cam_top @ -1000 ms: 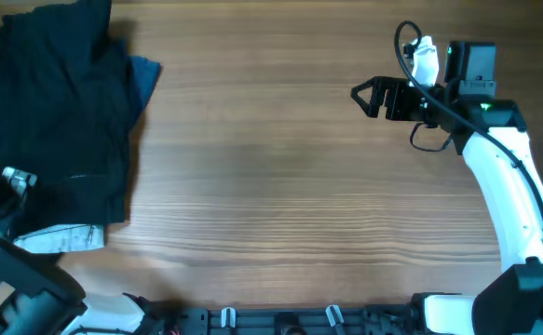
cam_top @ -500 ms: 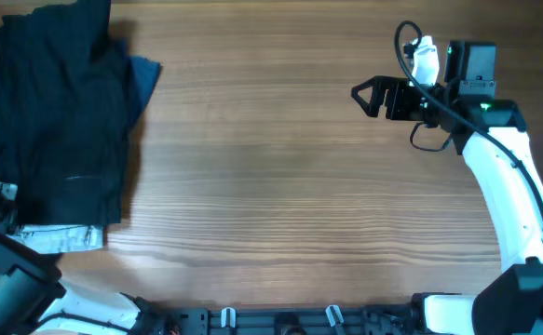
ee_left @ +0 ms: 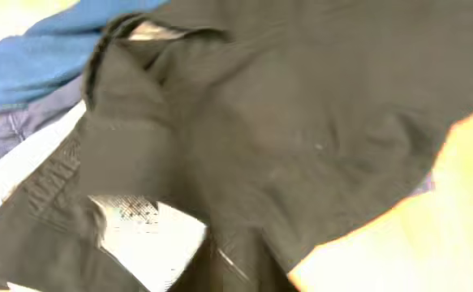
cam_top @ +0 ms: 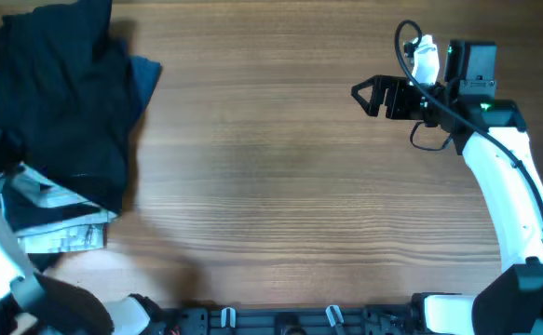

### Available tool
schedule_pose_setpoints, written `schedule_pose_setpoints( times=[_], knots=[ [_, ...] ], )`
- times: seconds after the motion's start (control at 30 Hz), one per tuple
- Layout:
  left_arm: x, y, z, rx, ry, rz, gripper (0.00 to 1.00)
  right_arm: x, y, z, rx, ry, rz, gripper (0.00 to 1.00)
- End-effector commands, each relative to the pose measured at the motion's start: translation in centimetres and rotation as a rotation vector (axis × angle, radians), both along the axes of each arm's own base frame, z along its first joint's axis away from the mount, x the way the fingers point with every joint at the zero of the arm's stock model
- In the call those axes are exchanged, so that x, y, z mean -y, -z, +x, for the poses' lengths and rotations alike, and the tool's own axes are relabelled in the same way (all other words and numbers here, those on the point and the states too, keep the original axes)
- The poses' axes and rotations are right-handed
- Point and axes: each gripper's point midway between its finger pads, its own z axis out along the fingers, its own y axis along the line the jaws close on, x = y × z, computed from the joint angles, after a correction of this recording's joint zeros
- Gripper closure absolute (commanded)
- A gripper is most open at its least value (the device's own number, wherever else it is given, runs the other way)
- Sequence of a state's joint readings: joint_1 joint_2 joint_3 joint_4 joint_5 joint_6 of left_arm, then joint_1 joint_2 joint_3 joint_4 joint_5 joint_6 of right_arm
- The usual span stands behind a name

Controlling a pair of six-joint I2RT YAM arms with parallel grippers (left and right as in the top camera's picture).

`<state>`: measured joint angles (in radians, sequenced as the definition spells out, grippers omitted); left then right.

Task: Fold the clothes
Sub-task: 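Reach the left gripper into the clothes pile and grasp the black shorts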

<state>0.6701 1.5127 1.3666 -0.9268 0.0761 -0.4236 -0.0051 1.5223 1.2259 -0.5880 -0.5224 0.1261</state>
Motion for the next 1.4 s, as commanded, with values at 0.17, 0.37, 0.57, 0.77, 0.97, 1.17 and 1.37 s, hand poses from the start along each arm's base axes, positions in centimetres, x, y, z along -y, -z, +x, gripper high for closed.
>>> schedule_pose_setpoints(
  times=[0.17, 0.37, 0.57, 0.77, 0.97, 1.17, 1.37],
  knots=[
    [0.8, 0.1, -1.0, -0.071, 0.001, 0.014, 0.93, 0.0, -0.2, 0.5, 0.016, -0.012, -0.02, 0.0],
    [-2.1, 2.9, -9.5, -0.291, -0.281, -0.03, 0.35, 0.0, -0.1, 0.3, 0.02, -0.03, -0.035, 0.01],
    [-5.0, 4.4, -10.7, -0.201, -0.382, -0.077, 0.18, 0.0, -0.1, 0.3, 0.019, -0.03, -0.034, 0.0],
    [-7.2, 8.2, -9.0, -0.224, -0.374, -0.093, 0.16, 0.0, 0.3, -0.2, 0.002, -0.045, -0.046, 0.01],
    [-7.7, 12.0, -8.0, -0.261, -0.359, -0.142, 0.21, 0.0, 0.3, -0.2, 0.004, -0.047, -0.047, 0.01],
    [-8.2, 11.2, -4.4, -0.136, -0.366, -0.129, 0.96, 0.0, 0.3, -0.1, 0.007, -0.046, -0.047, 0.0],
    [-2.7, -0.3, 4.3, 0.196, -0.097, -0.071, 0.96, 0.0, -0.1, 0.1, 0.025, -0.045, -0.047, 0.12]
  ],
)
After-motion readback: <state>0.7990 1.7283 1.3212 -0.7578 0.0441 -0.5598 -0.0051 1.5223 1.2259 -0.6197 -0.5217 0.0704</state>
